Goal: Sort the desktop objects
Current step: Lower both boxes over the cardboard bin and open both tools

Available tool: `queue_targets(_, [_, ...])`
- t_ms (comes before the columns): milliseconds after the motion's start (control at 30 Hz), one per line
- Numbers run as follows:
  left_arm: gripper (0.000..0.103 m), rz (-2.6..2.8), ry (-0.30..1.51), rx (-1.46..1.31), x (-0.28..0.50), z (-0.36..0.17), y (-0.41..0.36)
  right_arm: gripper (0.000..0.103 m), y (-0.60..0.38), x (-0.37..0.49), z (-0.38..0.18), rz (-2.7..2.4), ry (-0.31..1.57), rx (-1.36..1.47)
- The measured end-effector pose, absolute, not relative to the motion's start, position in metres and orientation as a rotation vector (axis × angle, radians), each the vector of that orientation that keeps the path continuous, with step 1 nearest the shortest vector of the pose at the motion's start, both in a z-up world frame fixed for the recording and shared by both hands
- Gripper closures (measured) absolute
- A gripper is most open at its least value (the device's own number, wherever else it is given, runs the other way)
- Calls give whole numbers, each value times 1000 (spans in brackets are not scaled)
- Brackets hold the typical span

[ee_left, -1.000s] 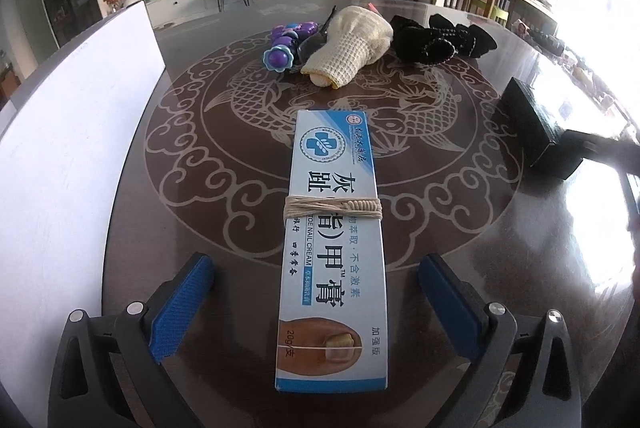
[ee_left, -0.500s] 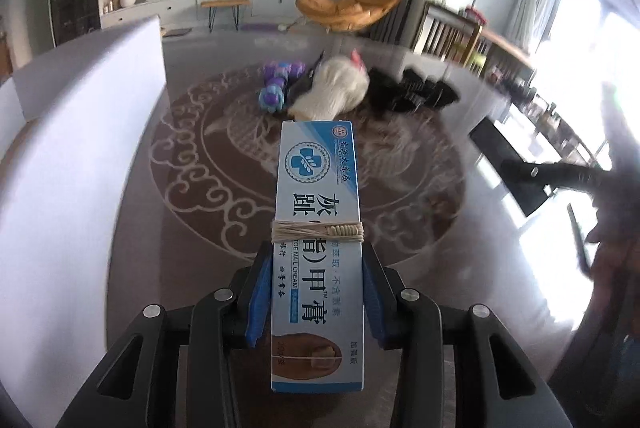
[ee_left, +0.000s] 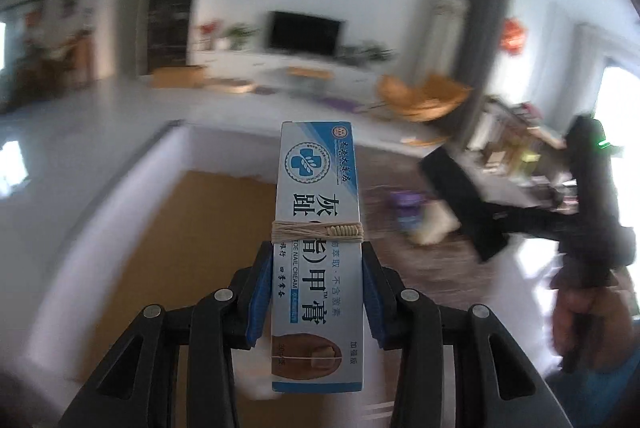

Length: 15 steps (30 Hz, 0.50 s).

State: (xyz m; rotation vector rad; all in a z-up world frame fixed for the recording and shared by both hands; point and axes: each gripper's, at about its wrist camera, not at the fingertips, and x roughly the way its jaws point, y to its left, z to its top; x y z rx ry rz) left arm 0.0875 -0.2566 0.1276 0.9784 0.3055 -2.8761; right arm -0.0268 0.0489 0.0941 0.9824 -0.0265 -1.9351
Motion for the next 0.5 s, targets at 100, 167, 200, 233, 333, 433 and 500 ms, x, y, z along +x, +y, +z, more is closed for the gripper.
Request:
queue_targets(100, [62, -2697, 312, 1090, 84, 95, -308, 44, -14, -2, 84, -1853, 71, 967])
queue_targets(167, [62, -2620, 313, 1158, 81, 76, -326, 44, -49, 13, 69, -1823, 156, 970])
queue_targets(200, [62, -2578, 321, 1186, 80, 66, -335, 44, -61, 16, 62, -1817, 187, 976])
queue_targets(233, [60, -2528, 333, 1222, 79, 57, -343, 44, -72, 18, 52, -1807, 220, 992])
queue_targets(333, [44, -2442, 355, 1307, 75, 39, -348, 40, -98, 22, 24, -1784, 316, 1082])
queue_targets(433, [21, -2444, 291, 1225, 79, 45, -335, 26, -91, 26, 26, -1795, 304, 1049])
queue_targets(500, [9, -2441, 250, 1163, 81, 51, -325, 11, -75, 27, 38, -1831, 282, 979])
